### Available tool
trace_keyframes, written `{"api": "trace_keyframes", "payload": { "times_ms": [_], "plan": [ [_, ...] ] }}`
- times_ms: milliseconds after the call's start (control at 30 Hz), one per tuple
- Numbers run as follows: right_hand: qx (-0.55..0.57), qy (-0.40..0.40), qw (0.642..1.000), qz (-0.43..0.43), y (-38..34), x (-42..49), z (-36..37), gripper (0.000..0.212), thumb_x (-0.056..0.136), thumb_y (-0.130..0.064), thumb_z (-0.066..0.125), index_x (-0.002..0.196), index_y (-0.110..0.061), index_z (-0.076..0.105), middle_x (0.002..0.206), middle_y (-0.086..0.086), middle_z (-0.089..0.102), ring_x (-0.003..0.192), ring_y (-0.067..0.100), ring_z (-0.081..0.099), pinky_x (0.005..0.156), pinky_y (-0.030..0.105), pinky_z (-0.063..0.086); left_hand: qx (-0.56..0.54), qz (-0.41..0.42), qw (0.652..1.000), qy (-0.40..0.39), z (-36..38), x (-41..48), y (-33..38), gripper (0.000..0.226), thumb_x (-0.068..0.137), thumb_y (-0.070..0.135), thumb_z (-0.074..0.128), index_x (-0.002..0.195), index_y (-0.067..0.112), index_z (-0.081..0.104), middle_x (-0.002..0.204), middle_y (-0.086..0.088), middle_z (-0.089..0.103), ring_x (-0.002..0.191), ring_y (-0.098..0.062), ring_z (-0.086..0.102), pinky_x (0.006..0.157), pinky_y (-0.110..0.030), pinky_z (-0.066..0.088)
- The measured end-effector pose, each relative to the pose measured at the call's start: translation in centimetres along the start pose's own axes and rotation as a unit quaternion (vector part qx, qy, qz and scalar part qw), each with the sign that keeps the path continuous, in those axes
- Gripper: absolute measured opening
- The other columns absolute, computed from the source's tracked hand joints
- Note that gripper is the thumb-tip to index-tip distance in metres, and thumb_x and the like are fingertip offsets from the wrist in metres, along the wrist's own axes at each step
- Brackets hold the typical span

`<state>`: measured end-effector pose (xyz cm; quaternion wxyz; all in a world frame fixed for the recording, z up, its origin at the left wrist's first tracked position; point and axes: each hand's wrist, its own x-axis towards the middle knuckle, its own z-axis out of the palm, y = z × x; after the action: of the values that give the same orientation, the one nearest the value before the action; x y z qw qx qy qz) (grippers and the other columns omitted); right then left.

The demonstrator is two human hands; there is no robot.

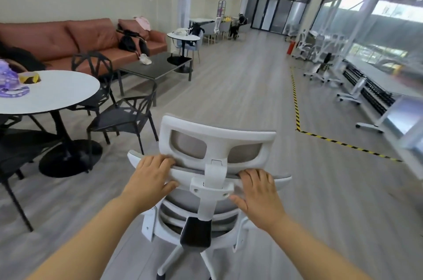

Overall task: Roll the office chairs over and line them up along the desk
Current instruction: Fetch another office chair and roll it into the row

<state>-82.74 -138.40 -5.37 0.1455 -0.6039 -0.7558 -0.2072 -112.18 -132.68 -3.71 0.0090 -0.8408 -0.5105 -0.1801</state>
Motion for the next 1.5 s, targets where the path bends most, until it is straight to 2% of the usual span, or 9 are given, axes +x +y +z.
{"api": "trace_keyframes", "payload": {
  "times_ms": [67, 167, 367, 567, 700, 800, 1100, 1300, 1500],
  "plan": [
    [-0.007, -0.005, 1.0, 0.02, 0.7, 1.6, 0.8, 0.051, 0.082, -0.062, 0.039, 0.109, -0.019, 0.047, 0.103, 0.002, 0.053, 0.092, 0.023, 0.045, 0.082, 0.035, 0.034, -0.013, 0.015, 1.0, -0.008, 0.8, 2.9, -0.9, 0.051, 0.079, 0.055, 0.049, 0.115, 0.02, 0.055, 0.111, 0.0, 0.056, 0.101, -0.023, 0.05, 0.094, -0.036, 0.037],
    [-0.017, -0.015, 0.999, 0.046, 1.9, 4.2, 2.0, 0.051, 0.08, -0.061, 0.039, 0.11, -0.02, 0.047, 0.103, 0.002, 0.055, 0.091, 0.022, 0.043, 0.078, 0.036, 0.042, -0.017, 0.036, 0.999, -0.021, 2.4, 7.1, -2.2, 0.056, 0.077, 0.058, 0.038, 0.116, 0.021, 0.053, 0.111, 0.0, 0.055, 0.1, -0.024, 0.05, 0.093, -0.035, 0.035],
    [-0.027, -0.021, 0.997, 0.074, 6.9, 10.3, 5.5, 0.05, 0.08, -0.059, 0.039, 0.111, -0.02, 0.047, 0.103, 0.003, 0.056, 0.09, 0.02, 0.039, 0.076, 0.036, 0.046, -0.033, 0.074, 0.997, -0.011, 5.6, 17.2, -3.2, 0.049, 0.08, 0.049, 0.062, 0.118, 0.019, 0.054, 0.114, -0.003, 0.054, 0.105, -0.025, 0.048, 0.097, -0.036, 0.032],
    [-0.031, 0.001, 0.995, 0.096, 13.9, 16.9, 10.9, 0.05, 0.079, -0.058, 0.04, 0.109, -0.019, 0.047, 0.1, 0.004, 0.055, 0.088, 0.023, 0.045, 0.077, 0.038, 0.046, -0.034, 0.09, 0.995, -0.014, 9.3, 28.3, -2.9, 0.053, 0.082, 0.056, 0.047, 0.119, 0.018, 0.052, 0.116, -0.001, 0.05, 0.107, -0.024, 0.044, 0.098, -0.035, 0.031],
    [-0.018, -0.002, 0.993, 0.115, 18.6, 21.8, 14.0, 0.051, 0.078, -0.059, 0.039, 0.109, -0.02, 0.048, 0.101, 0.003, 0.055, 0.09, 0.022, 0.047, 0.08, 0.038, 0.047, -0.038, 0.091, 0.995, -0.021, 11.7, 36.3, -2.6, 0.048, 0.082, 0.047, 0.06, 0.118, 0.016, 0.054, 0.115, -0.003, 0.051, 0.106, -0.025, 0.044, 0.098, -0.035, 0.031],
    [-0.028, -0.004, 0.992, 0.126, 22.7, 25.9, 16.7, 0.051, 0.078, -0.06, 0.038, 0.107, -0.019, 0.047, 0.098, 0.003, 0.055, 0.087, 0.02, 0.04, 0.076, 0.037, 0.048, -0.036, 0.093, 0.994, -0.033, 13.5, 43.0, -2.2, 0.049, 0.084, 0.047, 0.058, 0.122, 0.017, 0.051, 0.119, -0.003, 0.049, 0.111, -0.024, 0.041, 0.101, -0.034, 0.028],
    [-0.053, -0.025, 0.985, 0.164, 33.3, 36.2, 23.7, 0.05, 0.077, -0.06, 0.036, 0.106, -0.02, 0.047, 0.097, 0.001, 0.057, 0.082, 0.022, 0.053, 0.076, 0.035, 0.05, -0.051, 0.119, 0.99, -0.055, 19.5, 60.8, -2.1, 0.05, 0.086, 0.05, 0.054, 0.126, 0.022, 0.045, 0.123, 0.0, 0.045, 0.115, -0.021, 0.037, 0.104, -0.032, 0.025],
    [-0.07, -0.039, 0.978, 0.192, 39.9, 43.1, 28.7, 0.05, 0.078, -0.059, 0.038, 0.107, -0.019, 0.048, 0.098, 0.002, 0.057, 0.083, 0.023, 0.051, 0.075, 0.036, 0.051, -0.077, 0.162, 0.983, -0.03, 23.9, 72.4, -2.6, 0.048, 0.085, 0.048, 0.055, 0.124, 0.021, 0.048, 0.117, 0.0, 0.047, 0.111, -0.021, 0.039, 0.101, -0.031, 0.027],
    [-0.088, -0.09, 0.973, 0.193, 47.6, 50.5, 32.3, 0.065, 0.07, -0.063, 0.049, 0.115, -0.015, 0.047, 0.113, 0.004, 0.05, 0.095, 0.025, 0.053, 0.089, 0.038, 0.047, -0.106, 0.2, 0.972, -0.055, 27.7, 85.1, -2.5, 0.043, 0.088, 0.043, 0.05, 0.126, 0.026, 0.041, 0.123, 0.005, 0.041, 0.113, -0.017, 0.035, 0.105, -0.029, 0.025]
  ]
}}
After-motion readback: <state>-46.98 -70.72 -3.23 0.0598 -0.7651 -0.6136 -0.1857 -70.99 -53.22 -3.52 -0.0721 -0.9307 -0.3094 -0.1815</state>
